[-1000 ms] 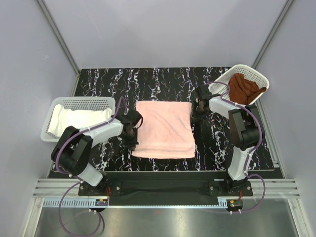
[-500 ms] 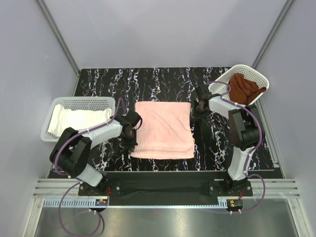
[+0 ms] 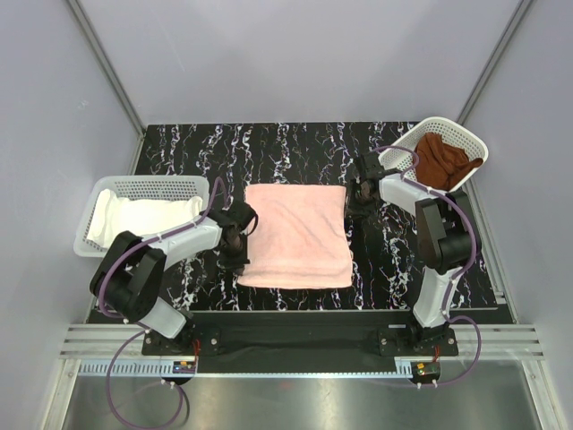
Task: Fold and stack the towels
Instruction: Fold the towel
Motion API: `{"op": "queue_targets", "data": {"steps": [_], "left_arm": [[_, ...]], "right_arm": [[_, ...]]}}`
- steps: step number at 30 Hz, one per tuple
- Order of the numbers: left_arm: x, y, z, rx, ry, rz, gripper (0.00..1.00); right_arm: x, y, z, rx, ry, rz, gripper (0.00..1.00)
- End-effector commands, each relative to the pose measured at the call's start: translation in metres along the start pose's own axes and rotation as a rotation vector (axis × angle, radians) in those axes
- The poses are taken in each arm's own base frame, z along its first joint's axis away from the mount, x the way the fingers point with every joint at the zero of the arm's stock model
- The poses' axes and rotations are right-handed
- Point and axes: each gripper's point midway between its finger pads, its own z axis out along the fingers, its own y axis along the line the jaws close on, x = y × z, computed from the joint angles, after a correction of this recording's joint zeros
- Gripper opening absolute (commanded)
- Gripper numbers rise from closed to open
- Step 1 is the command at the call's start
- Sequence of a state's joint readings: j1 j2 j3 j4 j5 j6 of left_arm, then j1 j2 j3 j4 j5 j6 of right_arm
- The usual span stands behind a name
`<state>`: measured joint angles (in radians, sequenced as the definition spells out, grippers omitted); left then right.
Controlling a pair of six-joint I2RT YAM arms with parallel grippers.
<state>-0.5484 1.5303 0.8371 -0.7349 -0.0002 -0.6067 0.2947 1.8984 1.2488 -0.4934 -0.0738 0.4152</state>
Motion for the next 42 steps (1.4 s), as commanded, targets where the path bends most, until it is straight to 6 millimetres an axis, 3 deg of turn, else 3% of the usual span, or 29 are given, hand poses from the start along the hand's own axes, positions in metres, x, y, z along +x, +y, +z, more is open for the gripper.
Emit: {"op": "queue_targets", "data": {"steps": [1,5,12,18,23,30,35,36,39,42], "left_arm": [[-0.002,0.005,-0.004,-0.023,-0.017,0.015,0.0],[0.0,0.006,-0.003,-0.027,-0.011,0.012,0.0],[-0.002,0.005,-0.003,-0.029,-0.008,0.02,0.0],[-0.003,0.007,-0.003,-0.035,-0.016,0.026,0.0],[-0.003,0.005,-0.005,-0.029,-0.016,0.026,0.0],[-0.003,0.006,-0.006,-0.031,-0.017,0.025,0.0],[-0.001,0.008,-0.006,-0.039,-0.012,0.028,0.0],[-0.001,0.008,-0.006,-0.04,-0.011,0.029,0.0],[0.002,0.013,-0.007,-0.062,0.003,0.035,0.0],[0.003,0.019,-0.009,-0.097,0.014,0.041,0.0]], "right_arm": [[-0.018,0.017,0.006,-0.048,-0.038,-0.034,0.32],[-0.02,0.014,0.014,-0.021,-0.03,-0.041,0.28],[-0.027,0.015,0.001,-0.011,-0.073,-0.001,0.3],[-0.037,0.036,-0.021,-0.11,-0.113,0.008,0.3],[-0.043,0.041,-0.03,-0.126,-0.131,-0.005,0.3],[-0.028,0.037,-0.014,-0.09,-0.073,-0.016,0.29],[-0.02,0.055,-0.002,-0.193,-0.035,-0.032,0.23],[-0.011,0.048,0.008,-0.166,0.007,-0.022,0.2],[-0.01,0.018,0.023,0.002,0.018,0.004,0.14],[-0.013,0.006,0.024,0.073,-0.001,0.03,0.11]]}}
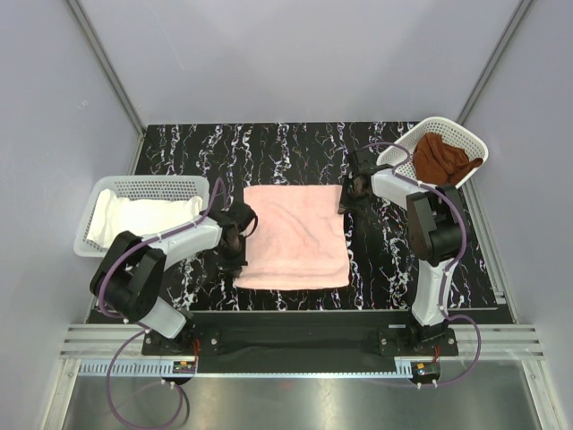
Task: Fold and stack the towels
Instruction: Fold the towel
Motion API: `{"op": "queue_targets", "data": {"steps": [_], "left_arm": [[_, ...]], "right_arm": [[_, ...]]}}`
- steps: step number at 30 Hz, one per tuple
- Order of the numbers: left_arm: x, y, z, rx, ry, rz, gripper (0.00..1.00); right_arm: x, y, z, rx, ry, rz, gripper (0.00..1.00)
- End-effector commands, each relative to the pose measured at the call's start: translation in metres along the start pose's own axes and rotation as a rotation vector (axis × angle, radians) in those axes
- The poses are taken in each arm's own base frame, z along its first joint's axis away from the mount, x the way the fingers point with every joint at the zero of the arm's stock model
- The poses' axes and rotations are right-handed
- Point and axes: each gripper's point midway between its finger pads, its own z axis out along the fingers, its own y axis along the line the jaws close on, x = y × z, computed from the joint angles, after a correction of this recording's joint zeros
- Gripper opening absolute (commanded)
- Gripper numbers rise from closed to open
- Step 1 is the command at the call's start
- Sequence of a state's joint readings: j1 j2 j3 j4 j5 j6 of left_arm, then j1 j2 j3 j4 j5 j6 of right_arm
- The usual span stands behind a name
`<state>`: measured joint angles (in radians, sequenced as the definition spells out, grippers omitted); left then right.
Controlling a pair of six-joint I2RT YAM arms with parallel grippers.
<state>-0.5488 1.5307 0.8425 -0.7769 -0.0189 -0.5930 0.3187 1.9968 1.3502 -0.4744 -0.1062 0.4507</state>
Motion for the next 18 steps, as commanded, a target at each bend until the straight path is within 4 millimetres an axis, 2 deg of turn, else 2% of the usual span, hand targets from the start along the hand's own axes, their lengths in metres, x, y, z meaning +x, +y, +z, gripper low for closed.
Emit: {"op": "queue_targets", "data": {"steps": [1,6,8,11,12,13,14,16,18], "left_arm": [[0.001,0.014,-0.007,-0.068,-0.007,0.026,0.0],[0.009,0.02,-0.004,-0.079,0.004,0.011,0.01],[0.009,0.018,-0.003,-0.076,0.006,0.013,0.06],[-0.001,0.008,-0.01,-0.034,-0.014,0.021,0.16],[-0.014,-0.003,-0.019,0.002,-0.044,0.025,0.2],[-0.019,-0.006,-0.025,0.008,-0.051,0.029,0.26],[-0.028,-0.011,-0.033,0.018,-0.074,0.042,0.3],[-0.061,-0.022,-0.057,0.032,-0.155,0.045,0.32],[-0.084,-0.025,-0.066,0.03,-0.195,0.05,0.34]], "right_arm": [[-0.002,-0.024,0.005,0.141,-0.017,0.021,0.1],[-0.006,-0.034,0.005,0.208,-0.035,0.013,0.08],[-0.008,-0.031,0.005,0.188,-0.032,-0.005,0.08],[-0.004,-0.013,0.004,0.089,-0.025,-0.033,0.11],[-0.005,0.004,-0.002,0.009,-0.027,-0.049,0.11],[-0.002,0.011,-0.004,-0.013,-0.019,-0.064,0.12],[-0.003,0.015,-0.008,-0.028,-0.021,-0.071,0.12],[-0.001,0.024,-0.017,-0.063,-0.012,-0.079,0.13],[-0.003,0.027,-0.023,-0.075,-0.016,-0.075,0.14]]}}
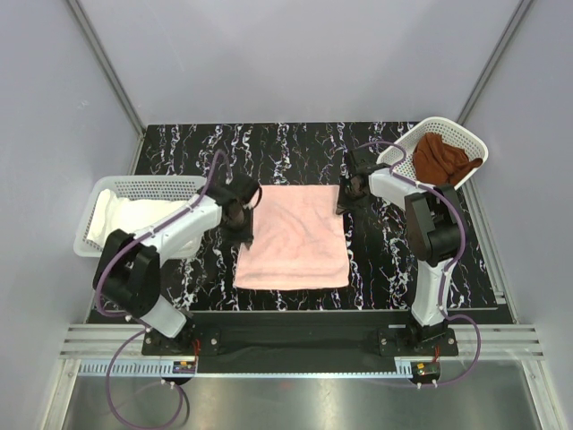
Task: Fold and stack the towels
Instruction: Fold the towel
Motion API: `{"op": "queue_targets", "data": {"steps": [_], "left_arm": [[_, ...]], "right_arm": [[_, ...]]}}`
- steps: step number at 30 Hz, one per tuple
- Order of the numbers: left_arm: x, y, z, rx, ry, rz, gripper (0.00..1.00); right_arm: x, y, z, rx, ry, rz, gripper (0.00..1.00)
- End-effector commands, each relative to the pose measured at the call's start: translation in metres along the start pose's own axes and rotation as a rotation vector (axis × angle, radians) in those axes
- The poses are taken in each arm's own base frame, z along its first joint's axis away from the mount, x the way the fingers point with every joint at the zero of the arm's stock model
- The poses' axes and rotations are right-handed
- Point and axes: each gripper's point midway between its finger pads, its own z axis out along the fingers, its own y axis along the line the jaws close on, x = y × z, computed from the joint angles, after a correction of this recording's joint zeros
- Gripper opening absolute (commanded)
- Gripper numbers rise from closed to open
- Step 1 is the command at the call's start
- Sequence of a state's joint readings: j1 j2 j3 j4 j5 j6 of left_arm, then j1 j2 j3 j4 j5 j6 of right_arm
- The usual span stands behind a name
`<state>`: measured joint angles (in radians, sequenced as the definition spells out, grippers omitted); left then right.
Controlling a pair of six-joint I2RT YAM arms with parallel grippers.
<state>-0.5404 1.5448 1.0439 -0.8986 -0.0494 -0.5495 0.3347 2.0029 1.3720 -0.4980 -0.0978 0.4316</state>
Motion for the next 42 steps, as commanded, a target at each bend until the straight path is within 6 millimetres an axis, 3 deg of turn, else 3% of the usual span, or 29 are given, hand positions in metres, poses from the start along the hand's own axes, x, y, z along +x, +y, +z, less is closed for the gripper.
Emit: {"op": "queue_targets", "data": {"steps": [1,3,6,7,10,13,17,21,23,26,28,31,35,39,40,42], "left_arm": [[-0.069,-0.018,-0.033,0.047,-0.18,0.016,0.34],[-0.09,-0.031,-0.034,0.109,-0.212,0.018,0.34],[-0.105,-0.047,-0.015,0.151,-0.215,0.033,0.33],[-0.102,-0.05,0.002,0.153,-0.164,0.037,0.32],[-0.101,-0.051,0.025,0.136,-0.135,0.051,0.31],[-0.091,-0.034,0.049,0.041,-0.09,0.055,0.31],[-0.083,-0.002,0.064,-0.116,-0.054,0.024,0.31],[-0.081,0.021,0.061,-0.212,-0.064,0.002,0.31],[-0.084,0.02,0.058,-0.209,-0.071,0.0,0.31],[-0.091,0.006,0.052,-0.14,-0.078,0.012,0.31],[-0.095,-0.014,0.045,-0.038,-0.076,0.023,0.33],[-0.113,-0.035,0.026,0.057,-0.099,0.046,0.35],[-0.161,-0.044,0.0,0.057,-0.214,0.075,0.36],[-0.196,-0.044,0.007,0.03,-0.255,0.084,0.36],[-0.202,-0.045,0.01,0.028,-0.259,0.099,0.36],[-0.206,-0.041,0.031,-0.001,-0.23,0.11,0.36]], "right_arm": [[-0.005,0.022,-0.024,-0.079,-0.027,-0.042,0.14],[-0.005,0.025,-0.027,-0.089,-0.027,-0.041,0.14],[-0.006,0.022,-0.021,-0.076,-0.029,-0.031,0.14],[-0.008,0.021,-0.02,-0.069,-0.032,-0.026,0.14],[-0.01,0.019,-0.01,-0.057,-0.033,-0.023,0.14],[-0.018,0.012,0.001,-0.006,-0.042,-0.04,0.13],[-0.021,-0.022,0.012,0.159,-0.049,-0.035,0.12],[-0.027,-0.042,0.014,0.228,-0.066,-0.017,0.11],[-0.029,-0.042,0.014,0.23,-0.07,-0.018,0.11],[-0.034,-0.034,0.011,0.192,-0.074,-0.034,0.12],[-0.035,-0.017,0.008,0.106,-0.068,-0.053,0.15],[-0.038,0.006,-0.012,0.003,-0.047,-0.082,0.22],[-0.026,0.019,-0.049,-0.061,-0.008,-0.084,0.28],[-0.004,0.025,-0.072,-0.129,0.019,-0.057,0.29],[0.011,0.022,-0.071,-0.13,0.046,-0.041,0.29],[0.021,0.027,-0.083,-0.178,0.048,-0.027,0.27]]}}
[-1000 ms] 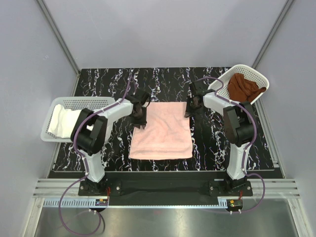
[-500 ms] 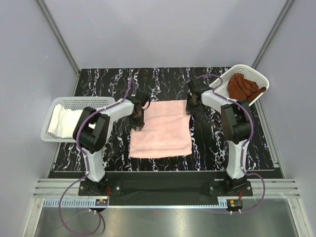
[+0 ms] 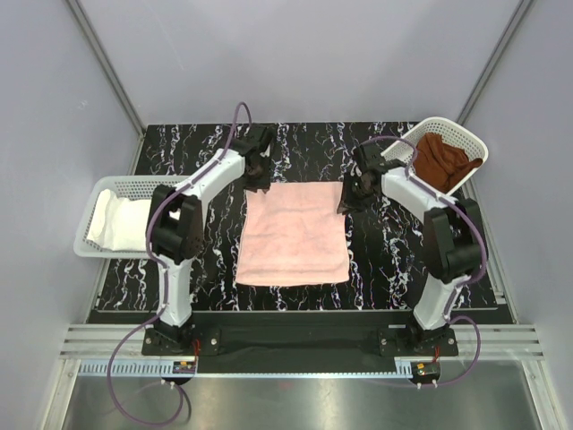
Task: Fold and stack the towels
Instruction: Fold the towel
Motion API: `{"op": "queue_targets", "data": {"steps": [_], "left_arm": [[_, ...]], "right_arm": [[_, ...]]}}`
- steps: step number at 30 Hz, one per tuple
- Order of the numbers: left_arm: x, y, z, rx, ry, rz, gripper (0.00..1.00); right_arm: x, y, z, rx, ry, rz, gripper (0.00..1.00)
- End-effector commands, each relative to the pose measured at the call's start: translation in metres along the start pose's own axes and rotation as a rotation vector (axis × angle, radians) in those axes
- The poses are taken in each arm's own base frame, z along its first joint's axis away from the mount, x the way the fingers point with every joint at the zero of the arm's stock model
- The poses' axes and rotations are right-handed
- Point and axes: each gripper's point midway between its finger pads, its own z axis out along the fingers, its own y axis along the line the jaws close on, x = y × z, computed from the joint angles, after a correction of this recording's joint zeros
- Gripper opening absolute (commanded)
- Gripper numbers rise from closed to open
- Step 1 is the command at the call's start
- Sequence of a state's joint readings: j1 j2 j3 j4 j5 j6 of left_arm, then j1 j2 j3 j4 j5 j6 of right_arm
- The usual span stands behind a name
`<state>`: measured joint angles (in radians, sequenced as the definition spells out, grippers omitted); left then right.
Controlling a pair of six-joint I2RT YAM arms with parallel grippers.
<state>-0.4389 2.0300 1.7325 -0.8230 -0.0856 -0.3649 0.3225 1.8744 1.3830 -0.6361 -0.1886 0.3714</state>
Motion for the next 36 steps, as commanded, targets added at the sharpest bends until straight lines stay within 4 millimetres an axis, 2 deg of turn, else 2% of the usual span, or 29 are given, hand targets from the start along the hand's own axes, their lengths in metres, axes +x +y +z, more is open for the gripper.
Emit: {"op": "queue_targets", "data": {"steps": [1,3,4,5,6,7,8,10,11,12,14,16,19,20,22,23,25,26,28,29,30,31,32,33,34,35,36], "left_arm": [[-0.005,0.013,0.029,-0.055,0.034,0.055,0.36],[-0.006,0.02,0.041,-0.075,0.044,0.055,0.36],[-0.005,0.022,0.049,-0.078,0.055,0.058,0.36],[-0.004,0.029,0.065,-0.075,0.064,0.054,0.36],[-0.008,0.028,0.064,-0.073,0.056,0.054,0.36],[-0.008,0.03,0.066,-0.075,0.06,0.051,0.36],[-0.007,0.031,0.069,-0.067,0.065,0.046,0.36],[-0.009,0.032,0.074,-0.052,0.064,0.04,0.36],[-0.009,0.032,0.074,-0.048,0.062,0.039,0.36],[-0.01,0.032,0.075,-0.048,0.06,0.039,0.36],[-0.014,0.03,0.073,-0.029,0.053,0.037,0.36],[-0.021,0.023,0.06,0.007,0.037,0.047,0.36],[-0.034,0.013,0.039,0.074,-0.015,0.109,0.44],[-0.044,0.013,0.024,0.082,-0.058,0.128,0.47],[-0.053,0.014,0.011,0.087,-0.093,0.21,0.49],[-0.058,0.016,0.003,0.084,-0.115,0.235,0.5],[-0.065,0.019,-0.004,0.073,-0.136,0.304,0.53],[-0.066,0.021,-0.004,0.071,-0.139,0.323,0.54],[-0.072,0.023,-0.005,0.067,-0.153,0.363,0.55],[-0.073,0.022,-0.003,0.071,-0.153,0.372,0.56],[-0.078,0.023,0.0,0.071,-0.155,0.389,0.56],[-0.076,0.023,0.002,0.081,-0.133,0.398,0.55],[-0.076,0.023,0.004,0.085,-0.122,0.403,0.54],[-0.074,0.026,0.011,0.081,-0.104,0.418,0.54],[-0.074,0.029,0.013,0.075,-0.097,0.426,0.53],[-0.072,0.032,0.016,0.073,-0.088,0.448,0.52],[-0.071,0.036,0.021,0.069,-0.079,0.45,0.53]], "right_arm": [[0.033,0.014,-0.025,-0.099,0.046,0.043,0.27],[0.043,0.019,-0.036,-0.138,0.029,0.051,0.24],[0.064,0.013,-0.031,-0.133,0.07,0.085,0.23],[0.097,0.017,-0.032,-0.166,0.093,0.117,0.22],[0.094,0.019,-0.037,-0.176,0.077,0.113,0.22],[0.102,0.023,-0.035,-0.187,0.074,0.104,0.22],[0.12,0.017,-0.03,-0.172,0.106,0.136,0.22],[0.13,0.016,-0.03,-0.158,0.081,0.141,0.23],[0.145,0.007,-0.024,-0.126,0.104,0.173,0.22],[0.15,0.002,-0.021,-0.11,0.107,0.188,0.22],[0.162,-0.009,-0.015,-0.074,0.112,0.212,0.22],[0.162,-0.012,-0.015,-0.053,0.094,0.222,0.22],[0.142,-0.008,-0.031,-0.042,0.038,0.157,0.27],[0.121,0.003,-0.042,-0.069,-0.013,0.098,0.29],[0.102,0.011,-0.052,-0.069,-0.037,0.029,0.33],[0.075,0.026,-0.065,-0.099,-0.095,-0.06,0.34],[0.055,0.035,-0.062,-0.114,-0.11,-0.133,0.37],[0.033,0.044,-0.068,-0.131,-0.157,-0.198,0.39],[0.01,0.042,-0.054,-0.143,-0.151,-0.232,0.42],[-0.017,0.051,-0.062,-0.154,-0.203,-0.293,0.44],[-0.017,0.042,-0.041,-0.121,-0.133,-0.304,0.44],[-0.029,0.038,-0.036,-0.097,-0.129,-0.314,0.46],[-0.054,0.046,-0.043,-0.102,-0.171,-0.36,0.5],[-0.052,0.041,-0.024,-0.09,-0.113,-0.368,0.53],[-0.06,0.041,-0.021,-0.108,-0.108,-0.372,0.54],[-0.076,0.046,-0.024,-0.122,-0.136,-0.401,0.54],[-0.075,0.042,-0.01,-0.129,-0.095,-0.401,0.54]]}}
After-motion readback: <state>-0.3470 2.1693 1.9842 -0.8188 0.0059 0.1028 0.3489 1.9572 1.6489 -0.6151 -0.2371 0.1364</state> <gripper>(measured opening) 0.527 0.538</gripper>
